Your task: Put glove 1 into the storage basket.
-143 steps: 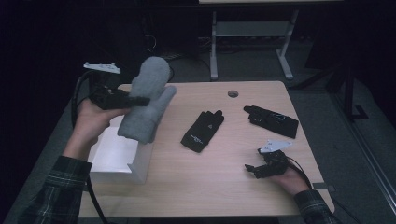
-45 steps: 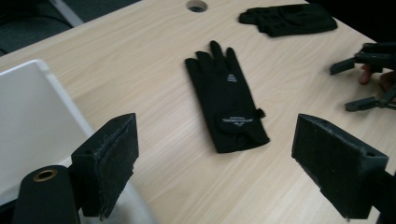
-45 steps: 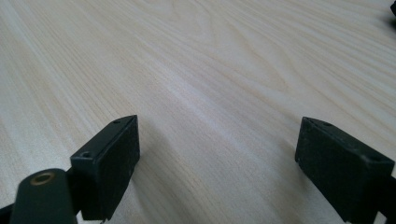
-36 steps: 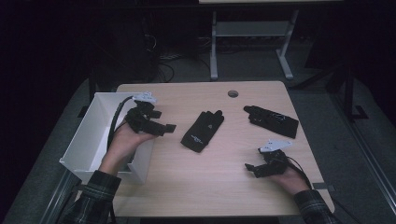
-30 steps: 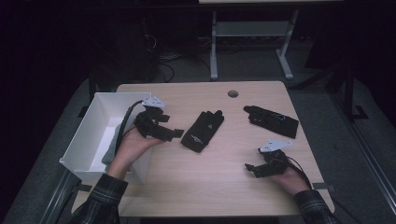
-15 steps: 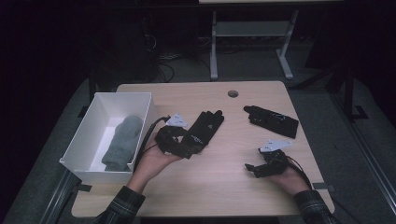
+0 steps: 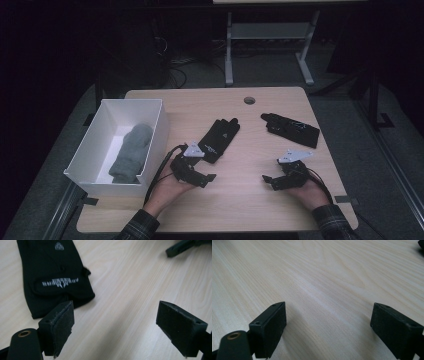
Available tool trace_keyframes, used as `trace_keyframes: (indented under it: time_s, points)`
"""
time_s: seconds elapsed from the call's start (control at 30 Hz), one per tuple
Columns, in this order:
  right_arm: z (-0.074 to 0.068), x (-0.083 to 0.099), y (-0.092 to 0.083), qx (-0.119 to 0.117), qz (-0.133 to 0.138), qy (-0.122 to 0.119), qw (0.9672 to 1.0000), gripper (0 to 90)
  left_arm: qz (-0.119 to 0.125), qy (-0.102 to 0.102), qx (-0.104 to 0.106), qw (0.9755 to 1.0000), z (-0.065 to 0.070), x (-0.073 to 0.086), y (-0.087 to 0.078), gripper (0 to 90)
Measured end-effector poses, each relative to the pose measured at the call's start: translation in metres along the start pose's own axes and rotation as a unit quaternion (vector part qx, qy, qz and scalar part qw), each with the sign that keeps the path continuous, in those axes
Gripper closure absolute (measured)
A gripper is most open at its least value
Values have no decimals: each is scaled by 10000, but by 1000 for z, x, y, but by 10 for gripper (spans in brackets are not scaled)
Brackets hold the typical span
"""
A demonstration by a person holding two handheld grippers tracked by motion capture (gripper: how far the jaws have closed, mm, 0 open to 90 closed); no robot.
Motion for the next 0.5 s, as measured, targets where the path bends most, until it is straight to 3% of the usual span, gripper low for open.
trace_keyframes:
  time_s: [0.3, 0.5]
  points:
    - [-1, -1, 0, -8, -41, -17, 10000, 156, -200, 9, -86, 9998, -1, 22, 16, 143]
    - [0, -9, -8, -43, -103, -120, 9999, 400, -322, 139, -145, 9993, -1, 29, 22, 129]
Point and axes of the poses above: each handheld gripper's, and its own axes: y roughly forward along the jaws, x roughly out of its underside, z roughly to its right, the point moved 1 cm from there along y, roughly forward along the jaws, and after that the axes turned 4 degrees about y, right-handed, at the moved point
